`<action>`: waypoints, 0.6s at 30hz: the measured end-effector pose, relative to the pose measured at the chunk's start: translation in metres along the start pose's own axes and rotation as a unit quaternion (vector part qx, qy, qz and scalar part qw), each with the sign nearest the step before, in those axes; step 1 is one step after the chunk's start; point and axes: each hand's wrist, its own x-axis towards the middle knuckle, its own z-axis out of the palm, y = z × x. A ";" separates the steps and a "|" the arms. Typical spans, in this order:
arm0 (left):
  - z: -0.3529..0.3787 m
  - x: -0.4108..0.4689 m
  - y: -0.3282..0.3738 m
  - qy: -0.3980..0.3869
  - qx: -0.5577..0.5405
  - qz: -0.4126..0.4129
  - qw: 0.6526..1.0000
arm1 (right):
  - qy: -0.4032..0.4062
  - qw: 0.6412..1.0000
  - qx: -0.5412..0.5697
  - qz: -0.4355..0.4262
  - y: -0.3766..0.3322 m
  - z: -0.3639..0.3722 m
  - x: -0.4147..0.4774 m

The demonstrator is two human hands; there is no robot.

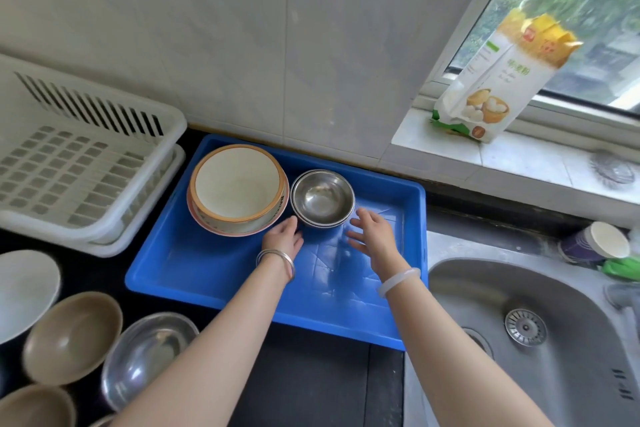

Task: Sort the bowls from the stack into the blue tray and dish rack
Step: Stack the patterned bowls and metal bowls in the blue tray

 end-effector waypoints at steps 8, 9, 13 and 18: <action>-0.066 -0.078 0.000 0.016 0.194 0.100 0.976 | -0.063 0.990 -0.105 -0.071 0.021 0.002 -0.086; -0.078 -0.090 -0.002 0.030 0.220 0.116 0.968 | -0.088 0.986 -0.118 -0.075 0.026 0.008 -0.099; -0.130 -0.139 -0.019 0.092 0.265 0.163 0.946 | -0.191 0.956 -0.208 -0.086 0.060 0.038 -0.140; -0.201 -0.185 -0.051 0.232 0.296 0.178 0.909 | -0.262 0.899 -0.339 -0.091 0.112 0.078 -0.167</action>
